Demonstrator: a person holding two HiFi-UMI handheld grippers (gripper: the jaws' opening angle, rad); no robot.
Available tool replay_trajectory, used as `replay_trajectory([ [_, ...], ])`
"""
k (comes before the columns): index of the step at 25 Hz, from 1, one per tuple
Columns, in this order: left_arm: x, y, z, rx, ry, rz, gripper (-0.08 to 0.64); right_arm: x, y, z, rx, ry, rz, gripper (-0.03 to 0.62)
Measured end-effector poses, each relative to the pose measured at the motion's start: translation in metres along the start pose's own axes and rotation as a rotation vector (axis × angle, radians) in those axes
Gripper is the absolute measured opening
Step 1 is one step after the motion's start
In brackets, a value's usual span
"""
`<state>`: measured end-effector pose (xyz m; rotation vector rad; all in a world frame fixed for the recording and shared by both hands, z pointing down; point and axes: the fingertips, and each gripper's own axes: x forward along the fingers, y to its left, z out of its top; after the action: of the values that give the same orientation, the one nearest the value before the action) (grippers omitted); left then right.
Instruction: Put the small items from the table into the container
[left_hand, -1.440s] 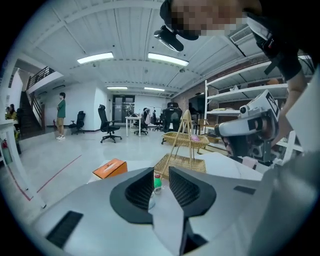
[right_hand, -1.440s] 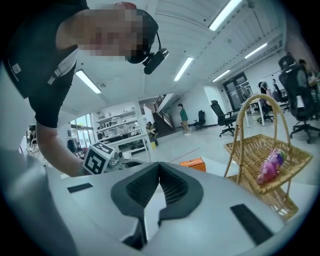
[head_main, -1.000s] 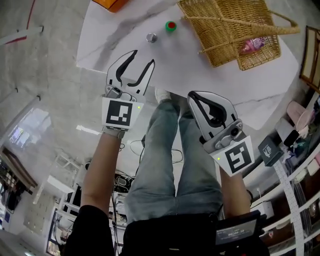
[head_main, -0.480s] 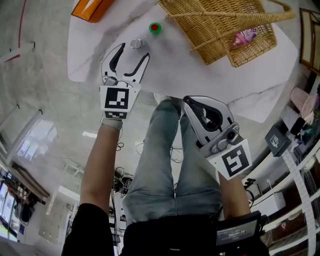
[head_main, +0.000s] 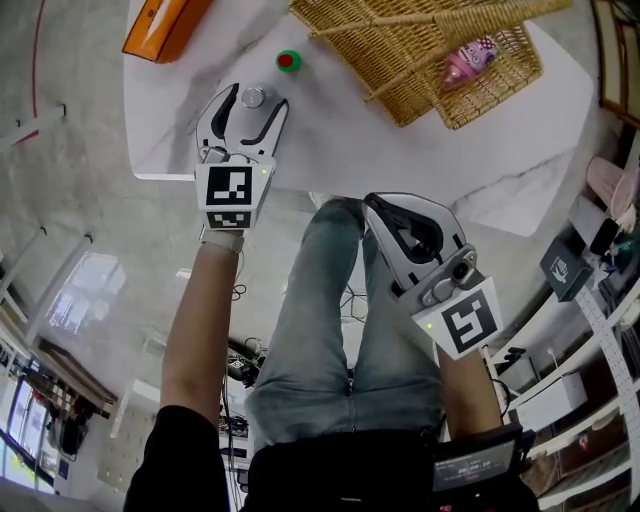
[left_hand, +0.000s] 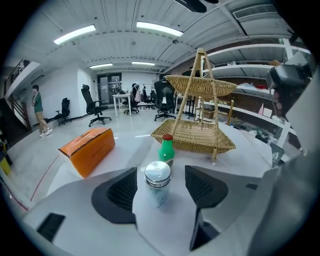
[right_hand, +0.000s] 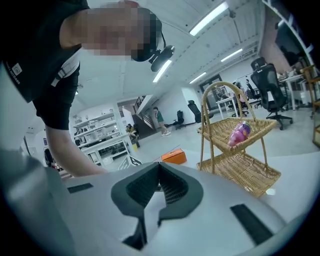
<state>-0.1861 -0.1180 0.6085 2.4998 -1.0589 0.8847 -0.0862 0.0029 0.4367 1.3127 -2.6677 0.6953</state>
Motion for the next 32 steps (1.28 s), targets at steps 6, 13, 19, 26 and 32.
replay_trajectory([
  [6, 0.009, 0.002, 0.001, 0.013, 0.008, 0.023, 0.284, -0.003, -0.01, -0.001, 0.008, -0.006, -0.016, 0.009],
  [13, 0.012, 0.008, 0.0, 0.02, 0.022, 0.062, 0.205, -0.006, -0.016, -0.002, 0.009, -0.005, -0.017, 0.009],
  [19, 0.012, 0.009, 0.002, 0.021, 0.017, 0.08, 0.178, -0.007, -0.022, -0.001, 0.016, -0.007, -0.021, 0.009],
  [26, 0.015, 0.008, 0.003, 0.008, 0.016, 0.079, 0.173, -0.008, -0.026, -0.004, 0.019, -0.008, -0.013, 0.009],
  [32, 0.011, 0.006, 0.012, 0.006, 0.016, 0.09, 0.173, -0.011, -0.031, -0.001, 0.022, -0.008, -0.008, 0.009],
])
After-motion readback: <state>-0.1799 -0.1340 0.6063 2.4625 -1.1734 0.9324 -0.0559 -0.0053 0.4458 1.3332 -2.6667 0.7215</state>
